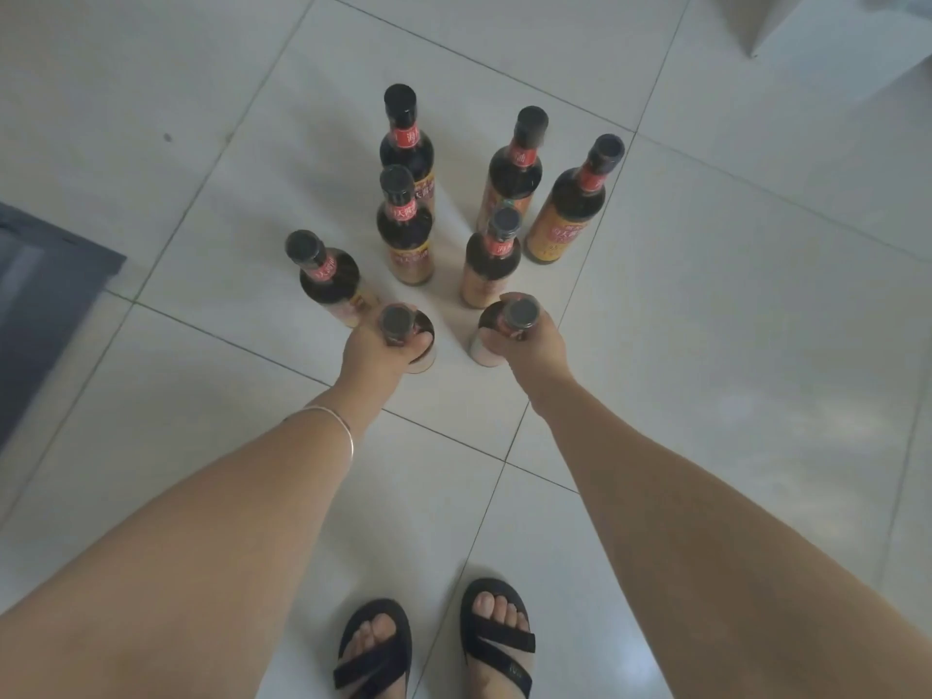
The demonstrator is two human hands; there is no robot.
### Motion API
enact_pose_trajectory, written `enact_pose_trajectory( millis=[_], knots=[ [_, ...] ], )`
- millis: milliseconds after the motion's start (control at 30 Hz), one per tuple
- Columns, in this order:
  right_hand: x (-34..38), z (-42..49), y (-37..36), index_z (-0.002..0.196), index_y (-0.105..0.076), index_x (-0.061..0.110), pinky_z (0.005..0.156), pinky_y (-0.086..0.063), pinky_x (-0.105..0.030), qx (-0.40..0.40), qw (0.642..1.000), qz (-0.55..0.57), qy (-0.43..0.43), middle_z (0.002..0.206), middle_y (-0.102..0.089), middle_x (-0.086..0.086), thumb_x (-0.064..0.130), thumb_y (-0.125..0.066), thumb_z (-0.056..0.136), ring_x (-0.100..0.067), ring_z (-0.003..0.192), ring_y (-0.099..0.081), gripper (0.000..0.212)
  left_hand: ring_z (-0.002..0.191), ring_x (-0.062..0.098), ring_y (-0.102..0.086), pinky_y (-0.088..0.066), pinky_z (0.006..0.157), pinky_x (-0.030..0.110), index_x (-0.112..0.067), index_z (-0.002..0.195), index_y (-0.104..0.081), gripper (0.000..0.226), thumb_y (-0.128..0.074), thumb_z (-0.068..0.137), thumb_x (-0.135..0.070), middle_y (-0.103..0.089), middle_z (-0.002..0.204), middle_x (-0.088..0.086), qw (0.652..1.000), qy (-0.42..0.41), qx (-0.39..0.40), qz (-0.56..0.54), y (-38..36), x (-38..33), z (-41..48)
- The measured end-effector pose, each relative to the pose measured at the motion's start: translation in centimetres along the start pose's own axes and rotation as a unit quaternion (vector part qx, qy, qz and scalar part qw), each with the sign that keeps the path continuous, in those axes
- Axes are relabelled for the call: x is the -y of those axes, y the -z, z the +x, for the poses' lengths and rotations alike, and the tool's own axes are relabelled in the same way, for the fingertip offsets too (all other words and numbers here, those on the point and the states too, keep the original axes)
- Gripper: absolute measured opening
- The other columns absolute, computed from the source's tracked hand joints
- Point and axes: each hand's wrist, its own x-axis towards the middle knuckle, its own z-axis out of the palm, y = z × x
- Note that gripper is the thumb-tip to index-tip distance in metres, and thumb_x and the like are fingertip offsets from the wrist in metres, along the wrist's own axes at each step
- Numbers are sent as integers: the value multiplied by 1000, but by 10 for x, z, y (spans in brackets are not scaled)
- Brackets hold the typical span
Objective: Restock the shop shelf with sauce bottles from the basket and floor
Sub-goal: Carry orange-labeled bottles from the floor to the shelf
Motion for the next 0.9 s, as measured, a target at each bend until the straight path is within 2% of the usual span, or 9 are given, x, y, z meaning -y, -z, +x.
enact_pose_trajectory(
  millis=[133, 167, 267, 367, 467, 533, 633, 800, 900],
  knots=[
    [12, -6, 4, 119, -59, 16, 96, -45, -38, -27, 999, -26, -1, 121, -59, -10, 16, -73, 75, -26, 110, -55, 46, 93, 19, -54, -38, 67, 4, -4, 107, -61, 35, -72, 73, -5, -62, 97, 7, 999, -21, 2, 24, -3, -9, -6],
    [18, -11, 7, 118, -59, 16, 96, -46, -40, -32, 999, -24, -6, 119, -60, -10, 17, -73, 75, -26, 109, -56, 45, 93, 20, -55, -40, 67, 5, -4, 106, -62, 35, -73, 73, -6, -63, 98, 8, 999, -22, -1, 23, 1, -14, -12],
    [41, -40, 22, 105, -59, 17, 82, -48, -34, -39, 999, -12, -20, 104, -63, -3, 21, -74, 76, -22, 97, -58, 33, 99, 26, -59, -44, 86, 26, 0, 104, -62, 36, -74, 73, -15, -67, 104, 14, 998, -18, -16, 51, 20, -41, -38],
    [82, -80, 43, 96, -56, 21, 73, -44, -28, -36, 999, -9, -24, 82, -60, 9, 24, -73, 76, -18, 86, -58, 26, 97, 28, -60, -42, 83, 26, -1, 98, -63, 30, -73, 74, -17, -68, 99, 15, 998, -22, -6, 59, 47, -89, -73],
    [136, -121, 62, 103, -57, 14, 76, -46, -30, -19, 999, -27, -24, 96, -64, -3, 25, -70, 78, -22, 92, -60, 31, 96, 31, -61, -46, 86, 34, -2, 97, -64, 27, -71, 75, -18, -68, 97, 17, 996, -40, 2, 79, 80, -148, -110],
    [178, -146, 74, 108, -56, 13, 78, -47, -31, -4, 999, -48, -3, 103, -63, -7, 24, -68, 78, -23, 94, -60, 33, 94, 29, -61, -47, 83, 31, -4, 95, -65, 27, -72, 74, -19, -69, 94, 14, 994, -52, 2, 100, 108, -190, -130],
    [250, -180, 86, 102, -55, 14, 78, -48, -33, 14, 996, -79, 44, 99, -62, -8, 24, -65, 79, -24, 91, -59, 28, 86, 23, -61, -39, 73, 21, -12, 87, -66, 16, -71, 73, -17, -65, 80, 2, 992, -63, -16, 105, 155, -254, -158],
    [383, -236, 93, 82, -54, 21, 76, -53, -39, 47, 984, -118, 127, 88, -65, -5, 32, -66, 78, -24, 84, -63, 16, 90, 27, -62, -46, 78, 28, -13, 87, -68, 17, -69, 71, -16, -66, 87, 7, 991, -66, -99, 70, 234, -358, -207],
    [455, -274, 87, 89, -57, 17, 79, -53, -38, 87, 968, -136, 194, 91, -67, -6, 32, -66, 79, -24, 88, -64, 19, 92, 29, -63, -51, 83, 35, -11, 89, -69, 21, -69, 68, -19, -69, 94, 12, 983, -71, -160, 56, 287, -406, -238]
  ],
)
